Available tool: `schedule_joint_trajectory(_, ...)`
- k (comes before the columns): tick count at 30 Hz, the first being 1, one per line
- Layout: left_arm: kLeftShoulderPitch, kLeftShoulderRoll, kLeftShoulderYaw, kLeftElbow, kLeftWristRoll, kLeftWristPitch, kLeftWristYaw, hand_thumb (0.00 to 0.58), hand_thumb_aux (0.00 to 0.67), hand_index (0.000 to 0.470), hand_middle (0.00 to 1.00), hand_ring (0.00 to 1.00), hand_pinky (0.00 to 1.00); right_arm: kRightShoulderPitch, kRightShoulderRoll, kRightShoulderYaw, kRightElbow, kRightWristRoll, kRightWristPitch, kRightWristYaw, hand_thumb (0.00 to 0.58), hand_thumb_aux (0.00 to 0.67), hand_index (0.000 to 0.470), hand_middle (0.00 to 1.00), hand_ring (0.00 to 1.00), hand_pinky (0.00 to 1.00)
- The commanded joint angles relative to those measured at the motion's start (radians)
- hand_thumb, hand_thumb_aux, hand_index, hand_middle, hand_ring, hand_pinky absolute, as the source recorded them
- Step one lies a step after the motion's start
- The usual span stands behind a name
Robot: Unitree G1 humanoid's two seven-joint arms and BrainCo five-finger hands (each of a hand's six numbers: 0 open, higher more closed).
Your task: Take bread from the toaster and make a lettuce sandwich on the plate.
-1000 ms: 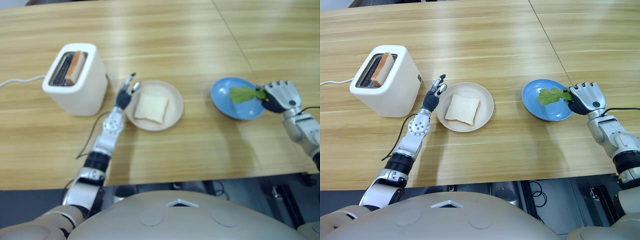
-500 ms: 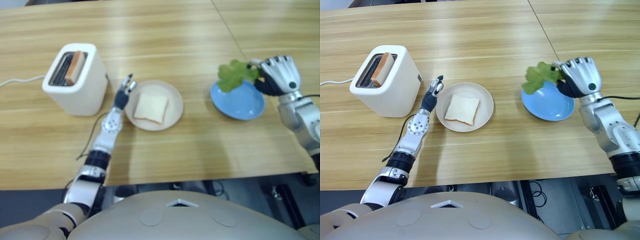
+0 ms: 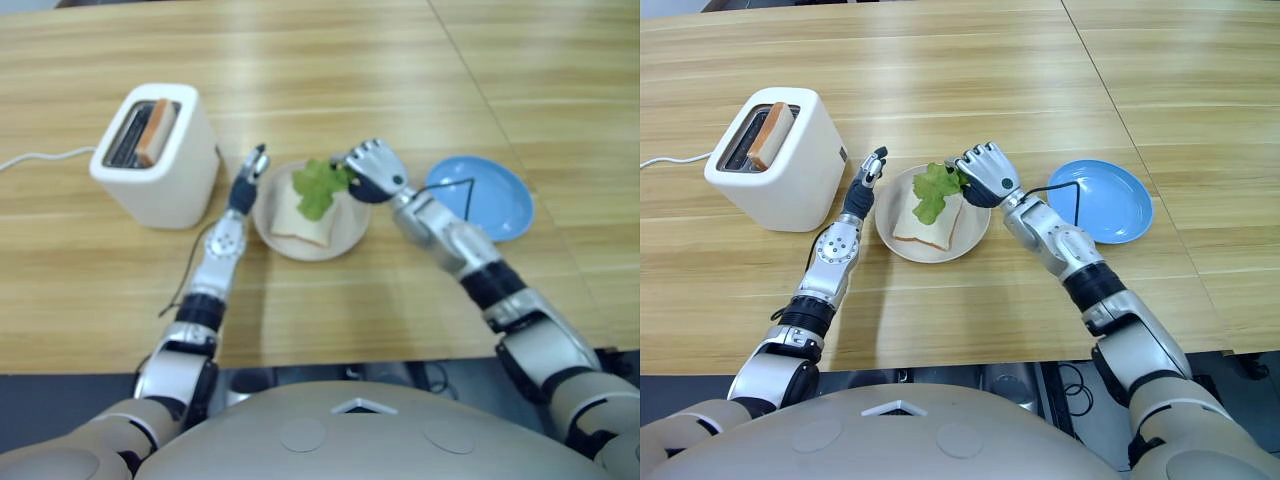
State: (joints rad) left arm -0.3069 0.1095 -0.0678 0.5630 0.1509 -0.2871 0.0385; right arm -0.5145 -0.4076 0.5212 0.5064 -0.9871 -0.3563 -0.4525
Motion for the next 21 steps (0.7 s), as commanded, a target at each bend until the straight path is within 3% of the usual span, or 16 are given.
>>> schedule_joint_trajectory(1, 0.000, -0.011, -0.003, 0.025, -0.004, 0.004, -0.009, 0.000, 0.000, 0.000, 0.00, 0.00, 0.00, -0.064, 0.071, 0.068, 0.215, -0.026, -0.021, -0.063, 0.580, 0.670, 0.460, 1.00, 1.00, 1.00)
schedule_joint_trajectory(9, 0.001, -0.018, -0.006, 0.025, 0.000, 0.006, -0.015, 0.000, 0.000, 0.000, 0.00, 0.00, 0.00, -0.130, 0.131, 0.144, 0.424, -0.042, -0.034, -0.152, 0.580, 0.670, 0.460, 1.00, 1.00, 1.00)
schedule_joint_trajectory(18, -0.001, -0.024, -0.009, 0.030, 0.006, 0.008, -0.012, 0.000, 0.000, 0.000, 0.00, 0.00, 0.00, -0.127, 0.115, 0.186, 0.423, -0.053, -0.017, -0.174, 0.580, 0.670, 0.460, 1.00, 1.00, 1.00)
schedule_joint_trajectory(19, -0.001, -0.024, -0.009, 0.030, 0.007, 0.007, -0.012, 0.000, 0.000, 0.000, 0.00, 0.00, 0.00, -0.123, 0.104, 0.188, 0.405, -0.056, -0.010, -0.173, 0.580, 0.670, 0.460, 0.88, 0.88, 0.88)
schedule_joint_trajectory(20, -0.001, -0.023, -0.009, 0.030, 0.008, 0.007, -0.012, 0.000, 0.000, 0.000, 0.00, 0.00, 0.00, -0.117, 0.091, 0.192, 0.382, -0.058, -0.006, -0.166, 0.580, 0.670, 0.460, 0.88, 0.88, 0.88)
schedule_joint_trajectory(21, -0.001, -0.022, -0.009, 0.031, 0.008, 0.006, -0.012, 0.000, 0.000, 0.000, 0.00, 0.00, 0.00, -0.108, 0.073, 0.195, 0.351, -0.062, -0.003, -0.158, 0.313, 0.215, 0.148, 0.00, 0.00, 0.00)
